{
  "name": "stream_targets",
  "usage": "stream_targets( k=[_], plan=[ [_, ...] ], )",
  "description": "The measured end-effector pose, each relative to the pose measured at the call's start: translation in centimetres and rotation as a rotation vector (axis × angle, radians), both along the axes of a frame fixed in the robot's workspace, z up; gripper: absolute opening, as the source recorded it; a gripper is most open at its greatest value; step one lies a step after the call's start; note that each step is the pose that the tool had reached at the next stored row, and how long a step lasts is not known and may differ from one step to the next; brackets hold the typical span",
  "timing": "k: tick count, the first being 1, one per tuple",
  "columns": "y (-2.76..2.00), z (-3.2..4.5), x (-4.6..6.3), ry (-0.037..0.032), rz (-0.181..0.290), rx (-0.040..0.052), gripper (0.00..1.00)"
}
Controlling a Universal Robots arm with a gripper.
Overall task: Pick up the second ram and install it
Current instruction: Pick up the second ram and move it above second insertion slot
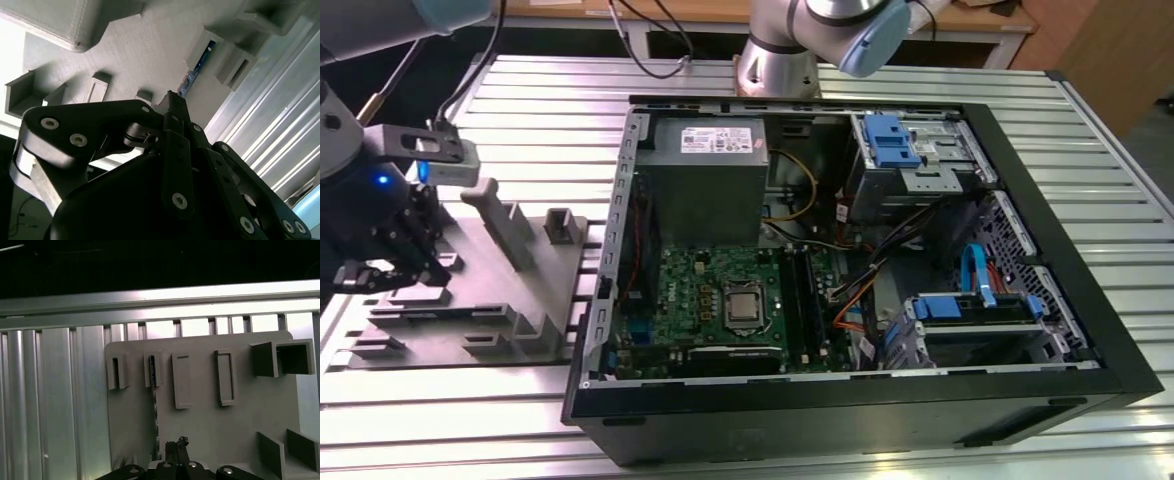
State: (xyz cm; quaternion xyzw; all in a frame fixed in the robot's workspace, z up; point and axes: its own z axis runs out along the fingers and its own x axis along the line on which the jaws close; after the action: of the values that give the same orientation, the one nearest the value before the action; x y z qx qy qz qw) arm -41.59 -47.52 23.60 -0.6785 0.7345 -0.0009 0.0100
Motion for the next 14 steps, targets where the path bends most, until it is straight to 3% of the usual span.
stream_targets(
  k=[1,3,14],
  plan=[
    [-0.02,-0.06,-0.1,-0.0057,0.0,0.0001,0.1],
    [-0.14,-0.13,-0.3,-0.0094,0.0,0.0001,0.1],
    [-1.24,-0.7,-0.7,-0.011,0.006,0.0003,0.1]
  ],
)
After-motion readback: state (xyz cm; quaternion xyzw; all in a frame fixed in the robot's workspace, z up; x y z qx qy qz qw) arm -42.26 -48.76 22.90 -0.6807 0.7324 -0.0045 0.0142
